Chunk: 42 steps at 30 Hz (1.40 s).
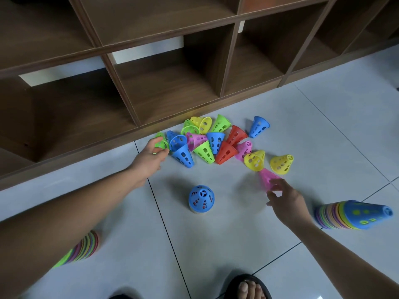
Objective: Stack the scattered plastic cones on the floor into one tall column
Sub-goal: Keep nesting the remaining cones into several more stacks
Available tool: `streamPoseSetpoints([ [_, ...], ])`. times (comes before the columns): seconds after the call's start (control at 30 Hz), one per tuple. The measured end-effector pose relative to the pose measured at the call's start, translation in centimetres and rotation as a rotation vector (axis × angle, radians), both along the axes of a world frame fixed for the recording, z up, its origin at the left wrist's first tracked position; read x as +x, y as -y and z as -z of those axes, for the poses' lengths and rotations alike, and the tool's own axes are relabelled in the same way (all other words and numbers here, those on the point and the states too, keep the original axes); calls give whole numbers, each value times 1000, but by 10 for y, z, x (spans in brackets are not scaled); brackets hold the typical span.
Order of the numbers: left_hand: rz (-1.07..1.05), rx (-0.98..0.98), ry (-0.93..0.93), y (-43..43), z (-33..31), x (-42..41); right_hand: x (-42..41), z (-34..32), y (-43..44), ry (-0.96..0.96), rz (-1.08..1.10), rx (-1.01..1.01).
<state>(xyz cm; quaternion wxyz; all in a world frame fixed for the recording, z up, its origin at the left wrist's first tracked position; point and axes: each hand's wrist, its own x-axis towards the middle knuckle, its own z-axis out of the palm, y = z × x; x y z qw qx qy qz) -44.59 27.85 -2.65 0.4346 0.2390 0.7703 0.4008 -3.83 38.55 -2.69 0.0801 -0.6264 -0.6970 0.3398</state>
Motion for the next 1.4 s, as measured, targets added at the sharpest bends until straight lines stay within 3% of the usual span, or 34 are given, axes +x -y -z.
streamPoseSetpoints([
  [0.13, 53, -64, 44, -15, -2, -9, -1, -18, 6, -56, 79, 0],
  [0.33, 27, -133, 48, -23, -5, -24, -7, -70, 16, -63, -6, -24],
  [0.53, -107, -55, 2, -13, -26, -21, -53, -101, 21, -456, 52, -328],
  [0.63, -16, 14, -155, 4, -44, -20, -77, -98, 23, -612, 54, -521],
  [0.7, -1, 88, -156, 13, -58, -17, -87, -92, 24, -643, -13, -633],
  [0.8, 15, 182, -15, 25, -77, -6, -95, -82, 24, -691, -70, -696],
  [1.03, 8, 284, 321, 41, -97, 21, -94, -79, 31, -889, 25, -742],
  [1.23, -68, 278, 691, 43, -94, 59, -96, -68, 45, -675, -95, -724],
  [1.4, -71, 251, 787, 47, -93, 80, -108, -56, 46, -466, -92, -660],
])
